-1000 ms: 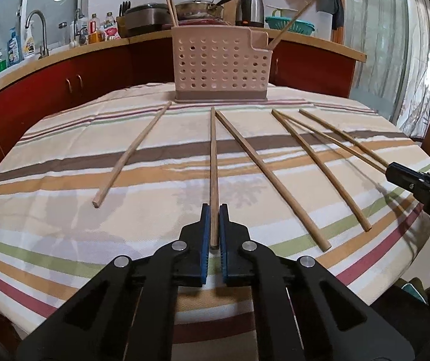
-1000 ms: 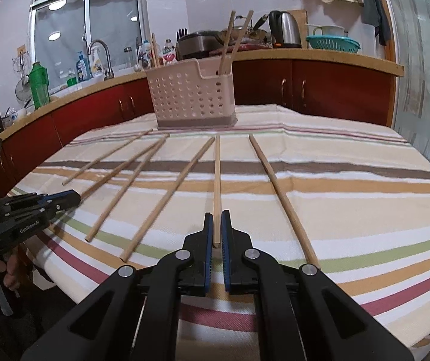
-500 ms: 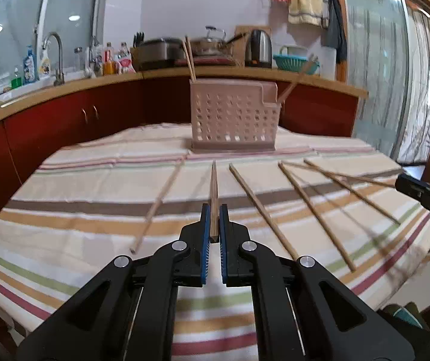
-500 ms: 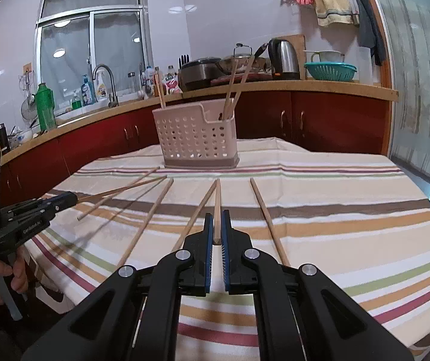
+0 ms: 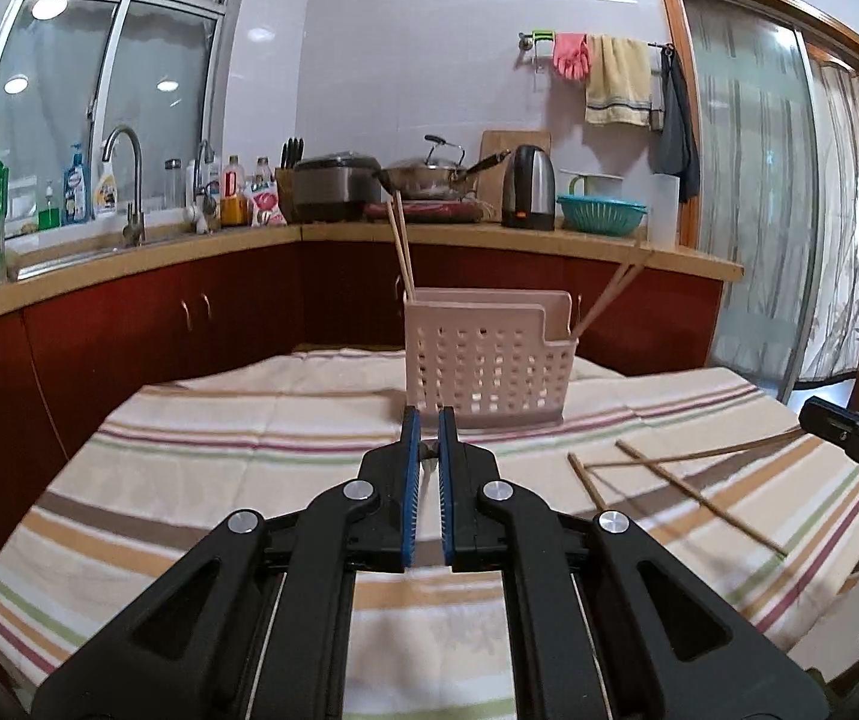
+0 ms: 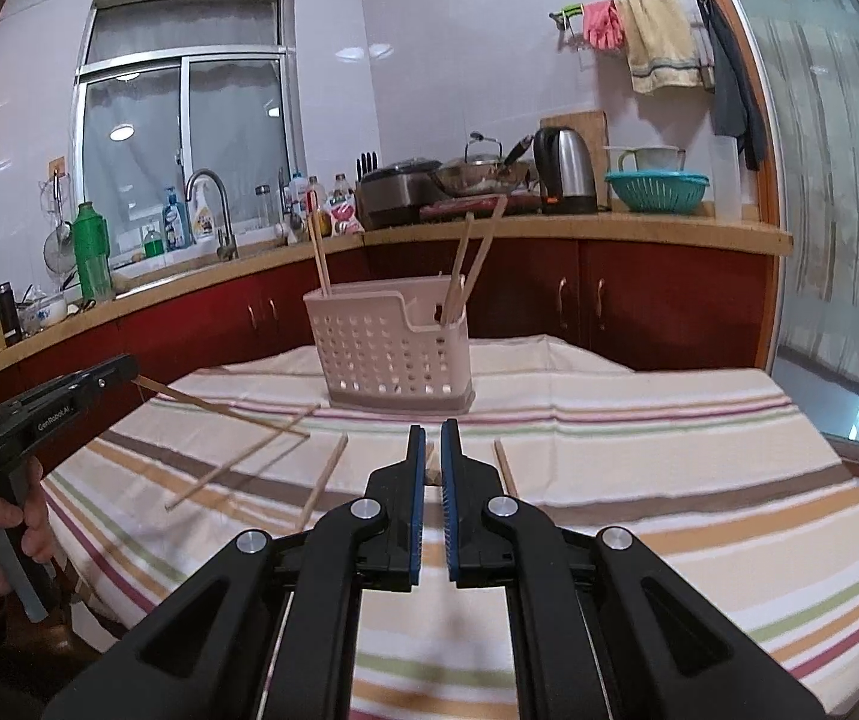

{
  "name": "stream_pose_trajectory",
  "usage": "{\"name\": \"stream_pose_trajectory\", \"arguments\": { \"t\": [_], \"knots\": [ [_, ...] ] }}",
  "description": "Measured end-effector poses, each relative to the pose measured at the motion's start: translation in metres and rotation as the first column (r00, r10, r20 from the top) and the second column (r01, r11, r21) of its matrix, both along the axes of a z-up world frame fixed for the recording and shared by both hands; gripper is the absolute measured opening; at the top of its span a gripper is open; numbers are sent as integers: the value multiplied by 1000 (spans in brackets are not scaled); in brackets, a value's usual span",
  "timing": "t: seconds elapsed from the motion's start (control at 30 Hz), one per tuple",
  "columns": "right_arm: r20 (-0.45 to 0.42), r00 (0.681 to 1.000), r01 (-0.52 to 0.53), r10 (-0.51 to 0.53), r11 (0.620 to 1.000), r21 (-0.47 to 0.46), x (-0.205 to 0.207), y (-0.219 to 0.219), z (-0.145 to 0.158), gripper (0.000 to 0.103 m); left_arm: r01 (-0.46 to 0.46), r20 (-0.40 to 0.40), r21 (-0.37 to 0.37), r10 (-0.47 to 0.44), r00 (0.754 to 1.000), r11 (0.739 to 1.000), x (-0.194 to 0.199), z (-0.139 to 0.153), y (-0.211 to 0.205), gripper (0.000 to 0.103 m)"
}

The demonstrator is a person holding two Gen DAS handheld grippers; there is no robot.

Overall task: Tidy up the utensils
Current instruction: 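Lift the left tool's chopstick upright over the pink caddy while the right tool carries its own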

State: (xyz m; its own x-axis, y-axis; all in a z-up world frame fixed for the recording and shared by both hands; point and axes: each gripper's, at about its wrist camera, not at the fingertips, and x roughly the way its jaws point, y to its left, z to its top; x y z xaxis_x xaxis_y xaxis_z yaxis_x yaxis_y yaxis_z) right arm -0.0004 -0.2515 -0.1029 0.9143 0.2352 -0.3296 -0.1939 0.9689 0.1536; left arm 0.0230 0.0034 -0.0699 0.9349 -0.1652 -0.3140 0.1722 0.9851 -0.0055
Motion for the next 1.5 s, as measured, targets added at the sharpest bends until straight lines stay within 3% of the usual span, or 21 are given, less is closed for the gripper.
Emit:
{"name": "stream_pose_trajectory", "arguments": {
  "t": [0.77,1.1,1.5],
  "knots": [
    [124,991,-44,46,999,-20,79,20,55,6,20,77,37,-23,997,999,75,39,-2,6],
    [95,995,-37,38,999,-4,120,23,42,6,31,118,59,-38,992,998,102,47,-9,7],
    [111,992,-49,52,998,-26,126,32,47,6,31,110,52,-37,993,998,121,42,-7,6]
  ]
}}
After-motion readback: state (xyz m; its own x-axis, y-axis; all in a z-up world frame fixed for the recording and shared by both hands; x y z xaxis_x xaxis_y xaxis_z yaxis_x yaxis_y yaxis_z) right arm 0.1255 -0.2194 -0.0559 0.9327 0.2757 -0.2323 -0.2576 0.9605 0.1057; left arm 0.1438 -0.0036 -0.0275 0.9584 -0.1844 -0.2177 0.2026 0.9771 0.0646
